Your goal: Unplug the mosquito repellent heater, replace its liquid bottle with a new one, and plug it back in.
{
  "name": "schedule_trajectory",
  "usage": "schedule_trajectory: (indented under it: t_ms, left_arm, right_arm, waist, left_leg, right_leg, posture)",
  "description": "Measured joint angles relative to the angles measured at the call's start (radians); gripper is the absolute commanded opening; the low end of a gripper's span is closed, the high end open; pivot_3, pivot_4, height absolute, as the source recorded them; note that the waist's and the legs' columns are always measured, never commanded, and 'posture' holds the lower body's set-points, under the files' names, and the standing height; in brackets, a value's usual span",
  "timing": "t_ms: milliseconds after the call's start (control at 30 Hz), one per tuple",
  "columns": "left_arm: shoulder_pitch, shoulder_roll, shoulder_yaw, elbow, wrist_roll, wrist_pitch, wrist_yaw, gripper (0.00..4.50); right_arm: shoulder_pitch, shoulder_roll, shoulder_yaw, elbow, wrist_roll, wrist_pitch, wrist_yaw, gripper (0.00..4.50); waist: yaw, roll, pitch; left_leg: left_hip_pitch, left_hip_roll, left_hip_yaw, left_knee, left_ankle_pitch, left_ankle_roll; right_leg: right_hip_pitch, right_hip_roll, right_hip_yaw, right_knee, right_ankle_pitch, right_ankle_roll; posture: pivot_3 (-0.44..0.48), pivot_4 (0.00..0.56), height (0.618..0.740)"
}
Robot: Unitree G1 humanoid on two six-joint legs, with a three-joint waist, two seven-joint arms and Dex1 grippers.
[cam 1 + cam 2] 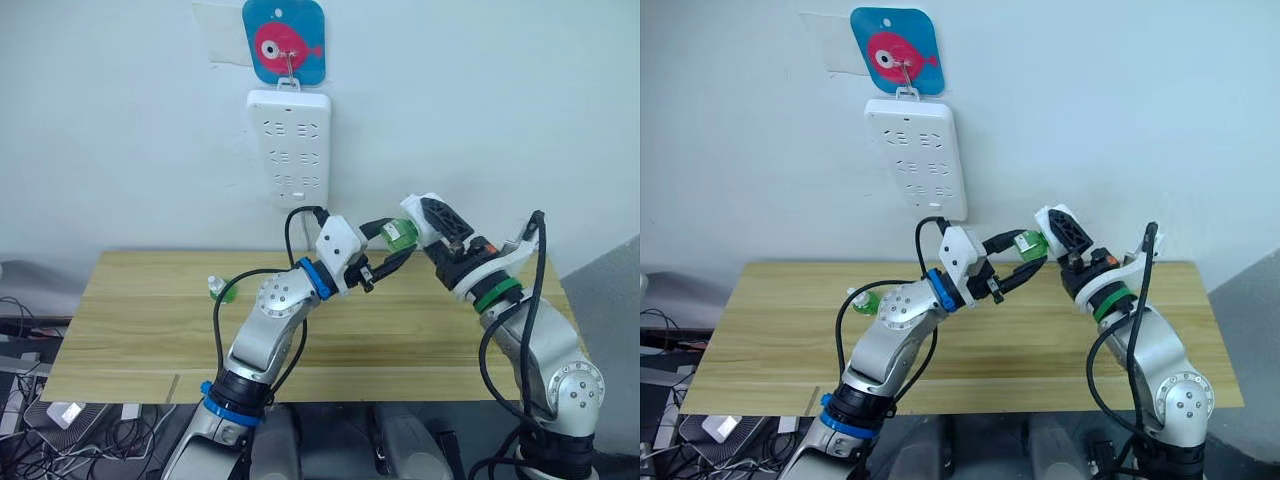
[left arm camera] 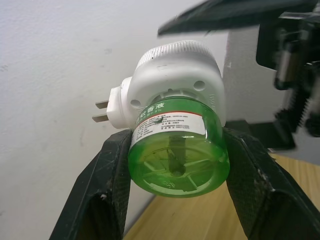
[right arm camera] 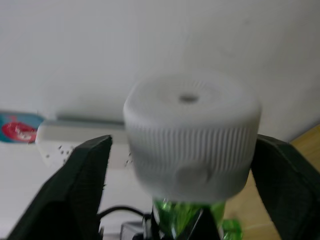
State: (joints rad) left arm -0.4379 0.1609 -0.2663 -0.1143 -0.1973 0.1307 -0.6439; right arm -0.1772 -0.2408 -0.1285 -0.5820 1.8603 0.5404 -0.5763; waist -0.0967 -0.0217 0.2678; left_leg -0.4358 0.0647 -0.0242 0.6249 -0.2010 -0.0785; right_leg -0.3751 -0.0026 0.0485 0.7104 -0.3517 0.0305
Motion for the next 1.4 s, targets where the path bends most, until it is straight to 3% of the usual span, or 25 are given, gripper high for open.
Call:
schedule_trajectory:
  t_ms: [100, 233, 367, 600, 1000, 1133, 1200, 1400]
  left_arm:
    - [-0.022, 0.05, 0.0, 0.002, -0.003, -0.031, -0.073, 2.31]
    - [-0.044, 0.099, -0.004, 0.009, -0.017, -0.075, -0.181, 2.31]
    - [-0.044, 0.131, -0.017, 0.044, -0.027, -0.12, -0.276, 2.31]
    - [-0.035, 0.145, -0.019, 0.033, -0.055, -0.148, -0.33, 2.31]
    - [-0.01, 0.153, -0.033, 0.0, -0.042, -0.186, -0.346, 2.31]
    - [-0.01, 0.15, -0.041, 0.0, -0.036, -0.191, -0.346, 2.31]
    - [-0.01, 0.151, -0.04, -0.002, -0.035, -0.196, -0.345, 2.31]
    - [-0.009, 0.151, -0.041, -0.013, -0.04, -0.183, -0.345, 2.31]
  right_arm:
    - [-0.008, -0.097, -0.007, 0.061, 0.072, 0.112, 0.092, 4.42]
    - [-0.117, -0.166, -0.06, 0.294, 0.087, 0.359, 0.282, 4.42]
    - [-0.252, -0.367, -0.069, 0.568, 0.087, 0.67, 0.536, 4.42]
    - [-0.445, -0.576, 0.035, 0.878, 0.086, 0.95, 0.793, 4.42]
    - [-0.523, -0.672, 0.199, 0.932, 0.085, 1.028, 0.928, 4.42]
    - [-0.523, -0.677, 0.215, 0.943, 0.083, 1.02, 0.928, 3.63]
    - [-0.523, -0.685, 0.222, 0.946, 0.08, 1.02, 0.929, 3.01]
    - [-0.523, -0.692, 0.228, 0.946, 0.076, 1.026, 0.951, 3.01]
  waist:
    - [0.0, 0.0, 0.0]
    - [-0.002, 0.0, 0.0]
    - [0.008, 0.0, 0.0]
    - [0.013, 0.0, 0.001]
    - [0.018, 0.0, 0.001]
    - [0.019, 0.0, 0.001]
    - [0.019, 0.0, 0.0]
    - [0.019, 0.0, 0.001]
  left_leg:
    - [0.001, 0.0, 0.0, 0.0, 0.0, 0.0]
    - [0.001, 0.0, 0.0, 0.002, 0.0, 0.0]
    - [0.001, 0.0, 0.001, 0.002, 0.0, 0.001]
    - [-0.001, 0.0, 0.001, 0.001, -0.003, 0.006]
    - [-0.005, 0.001, 0.0, 0.002, -0.006, 0.01]
    - [-0.005, 0.001, 0.0, 0.002, -0.006, 0.01]
    - [-0.005, 0.001, 0.0, 0.002, -0.006, 0.01]
    - [-0.005, 0.001, 0.0, 0.002, -0.006, 0.01]
  right_leg:
    - [0.001, 0.0, 0.0, 0.0, 0.0, 0.0]
    - [0.001, 0.0, 0.0, 0.001, 0.0, 0.0]
    - [0.001, 0.0, 0.0, 0.0, 0.0, 0.0]
    - [0.002, 0.0, 0.0, -0.006, 0.0, 0.0]
    - [0.003, 0.0, -0.003, -0.012, 0.0, 0.0]
    - [0.002, 0.0, -0.003, -0.012, 0.0, 0.0]
    - [0.002, 0.0, -0.003, -0.012, 0.0, 0.0]
    - [0.002, 0.0, -0.003, -0.012, 0.0, 0.0]
  posture:
    - [-0.18, 0.237, 0.74]
    - [-0.165, 0.248, 0.74]
    - [-0.151, 0.259, 0.74]
    - [-0.13, 0.264, 0.74]
    - [-0.116, 0.262, 0.74]
    - [-0.116, 0.259, 0.74]
    - [-0.113, 0.256, 0.74]
    - [-0.112, 0.254, 0.74]
